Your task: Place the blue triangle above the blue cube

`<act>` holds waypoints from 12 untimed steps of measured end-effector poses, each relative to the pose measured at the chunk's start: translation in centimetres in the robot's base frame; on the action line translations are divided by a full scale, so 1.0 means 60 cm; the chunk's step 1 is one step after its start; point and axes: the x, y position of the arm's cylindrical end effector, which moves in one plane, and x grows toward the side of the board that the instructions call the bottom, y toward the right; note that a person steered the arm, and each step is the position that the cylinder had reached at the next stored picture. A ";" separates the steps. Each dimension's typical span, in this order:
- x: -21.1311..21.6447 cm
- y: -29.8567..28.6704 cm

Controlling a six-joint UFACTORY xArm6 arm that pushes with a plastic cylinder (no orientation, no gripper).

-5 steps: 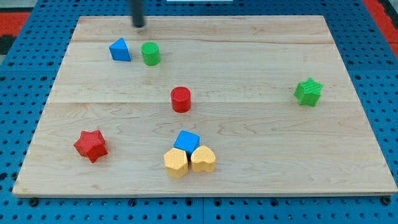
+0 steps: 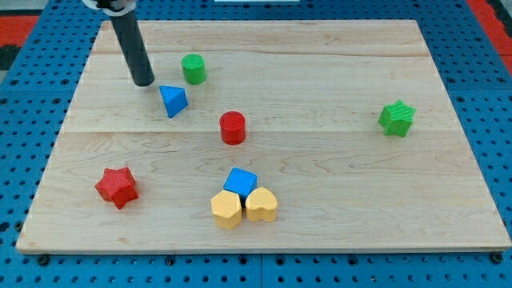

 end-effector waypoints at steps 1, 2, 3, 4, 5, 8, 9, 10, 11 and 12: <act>0.166 0.067; 0.223 0.058; 0.186 -0.014; 0.179 0.072; 0.149 0.069; 0.202 0.151; 0.254 0.174; 0.262 0.169; 0.257 0.147; 0.252 0.147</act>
